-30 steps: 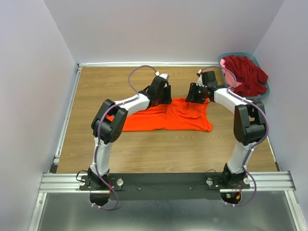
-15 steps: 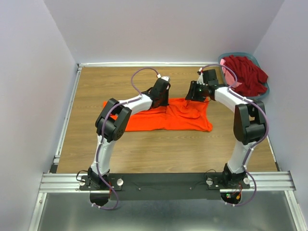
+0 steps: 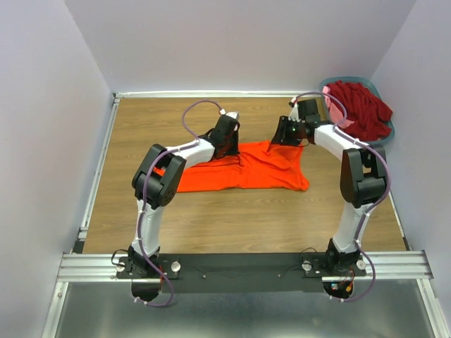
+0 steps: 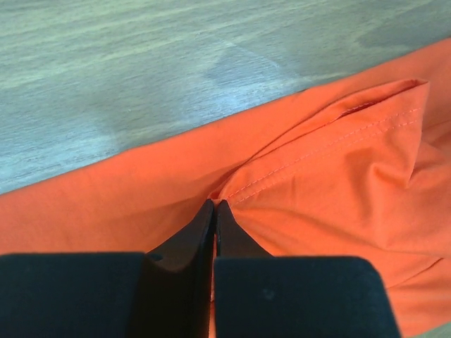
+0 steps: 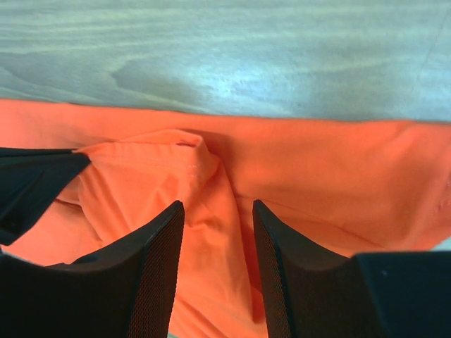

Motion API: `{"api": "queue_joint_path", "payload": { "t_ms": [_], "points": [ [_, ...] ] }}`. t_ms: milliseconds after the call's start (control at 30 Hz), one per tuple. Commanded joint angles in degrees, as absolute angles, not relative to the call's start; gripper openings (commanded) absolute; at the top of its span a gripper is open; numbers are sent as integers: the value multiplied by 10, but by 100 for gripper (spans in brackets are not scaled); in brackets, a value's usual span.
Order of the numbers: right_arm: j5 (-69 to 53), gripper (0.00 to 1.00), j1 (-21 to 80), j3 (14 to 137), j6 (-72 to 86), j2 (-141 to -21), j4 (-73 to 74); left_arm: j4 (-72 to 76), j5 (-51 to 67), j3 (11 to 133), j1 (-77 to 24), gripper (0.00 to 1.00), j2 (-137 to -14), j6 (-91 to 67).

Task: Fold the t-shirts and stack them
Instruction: Fold the tshirt

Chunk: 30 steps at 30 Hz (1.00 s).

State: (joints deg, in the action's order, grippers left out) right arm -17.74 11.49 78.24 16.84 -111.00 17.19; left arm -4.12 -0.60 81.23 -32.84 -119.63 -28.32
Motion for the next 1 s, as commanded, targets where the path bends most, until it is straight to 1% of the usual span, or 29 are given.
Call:
{"api": "queue_joint_path", "payload": {
  "t_ms": [0,333,633,733,767,867,900,967],
  "points": [
    [-214,52,111,809,146,-1139,163,-11,38,808,-329,9,-1187,-295],
    [-291,52,111,836,94,-1194,149,-5,41,813,-329,12,-1187,-294],
    [-322,48,110,853,76,-1221,130,-5,39,808,-329,12,-1188,-294],
    [-331,35,109,862,76,-1231,127,-5,39,803,-329,12,-1188,-294],
    [-334,25,109,867,78,-1234,127,-5,36,804,-329,12,-1188,-293],
    [-338,9,107,876,86,-1233,127,-5,32,802,-328,12,-1187,-292],
    [-333,6,107,878,90,-1231,127,-5,31,800,-327,12,-1186,-292],
    [-322,3,105,885,100,-1228,128,-4,25,792,-326,12,-1183,-295]
  ]
}}
